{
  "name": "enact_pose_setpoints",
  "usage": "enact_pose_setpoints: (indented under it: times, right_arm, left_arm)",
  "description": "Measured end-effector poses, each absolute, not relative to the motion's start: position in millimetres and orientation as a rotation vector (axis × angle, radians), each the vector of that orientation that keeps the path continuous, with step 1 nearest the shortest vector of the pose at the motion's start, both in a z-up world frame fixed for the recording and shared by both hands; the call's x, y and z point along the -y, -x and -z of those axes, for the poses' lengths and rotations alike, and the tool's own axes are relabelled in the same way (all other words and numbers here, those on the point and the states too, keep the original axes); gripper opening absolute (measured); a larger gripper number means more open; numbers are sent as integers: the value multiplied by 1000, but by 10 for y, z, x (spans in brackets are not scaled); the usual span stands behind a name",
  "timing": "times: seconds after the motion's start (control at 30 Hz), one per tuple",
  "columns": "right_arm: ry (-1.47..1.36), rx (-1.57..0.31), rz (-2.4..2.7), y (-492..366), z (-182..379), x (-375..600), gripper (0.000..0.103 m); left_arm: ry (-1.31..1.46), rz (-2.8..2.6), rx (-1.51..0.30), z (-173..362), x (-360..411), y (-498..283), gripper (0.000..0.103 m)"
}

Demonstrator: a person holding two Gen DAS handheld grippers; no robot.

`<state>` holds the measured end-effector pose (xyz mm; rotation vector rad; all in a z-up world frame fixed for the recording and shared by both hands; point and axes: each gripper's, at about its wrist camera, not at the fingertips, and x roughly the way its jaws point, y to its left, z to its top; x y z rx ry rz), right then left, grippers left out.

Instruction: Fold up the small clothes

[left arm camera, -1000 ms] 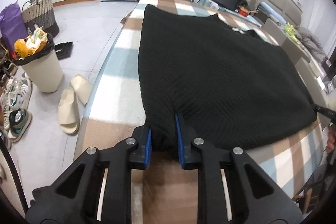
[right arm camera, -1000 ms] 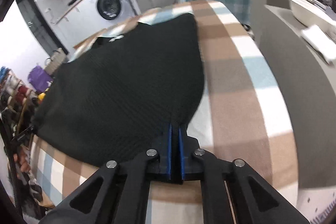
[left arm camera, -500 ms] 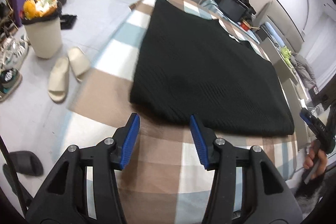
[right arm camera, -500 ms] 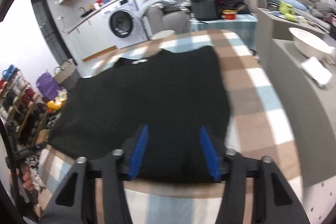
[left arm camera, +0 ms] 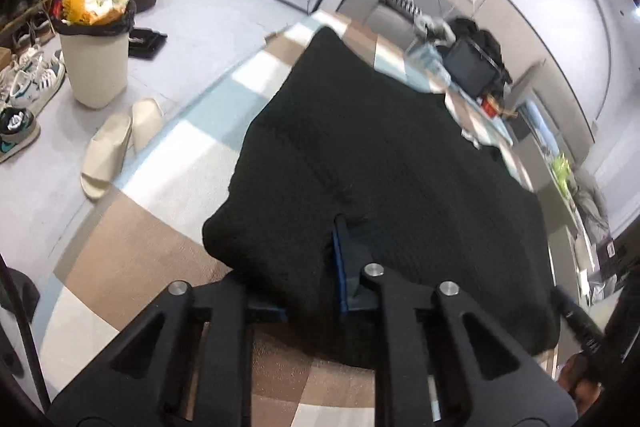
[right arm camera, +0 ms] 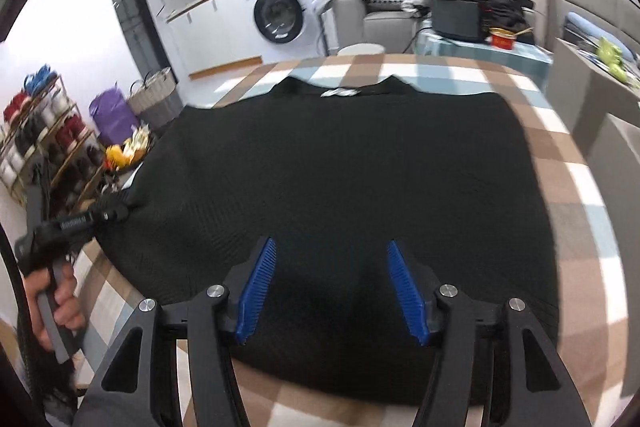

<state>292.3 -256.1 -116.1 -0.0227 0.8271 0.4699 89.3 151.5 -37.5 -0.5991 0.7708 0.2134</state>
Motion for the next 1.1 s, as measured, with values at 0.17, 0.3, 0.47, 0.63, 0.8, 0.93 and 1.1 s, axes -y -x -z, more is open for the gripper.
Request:
enact_pose_setpoints:
  times: [0.17, 0.3, 0.47, 0.63, 0.8, 0.93, 1.1]
  right_arm:
    - [61, -906, -453, -3022, 1417, 2534, 63]
    - [68, -903, -464, -3014, 1479, 2563, 67]
    - [61, -903, -476, -3022, 1487, 2609, 67]
    - [13, -900, -464, -2987, 1373, 2750, 68]
    - [-61, -852, -349, -2872, 1160, 3254, 68]
    - [-88, -842, -224, -2755, 1113, 3649, 70]
    - [-132, -845, -155, -2652, 1092, 3989, 70]
  left_arm:
    - [607, -207, -749, 317, -1629, -760, 11]
    - [588, -201, -725, 212, -1588, -757, 11]
    - [462, -147, -650, -213, -1293, -860, 11]
    - [294, 15, -553, -801, -588, -1173, 10]
    - [83, 365, -568, -995, 768, -1418, 10]
    - [-68, 546, -707, -623, 1433, -1391, 23]
    - [-6, 544, -776, -318, 1230, -1271, 58]
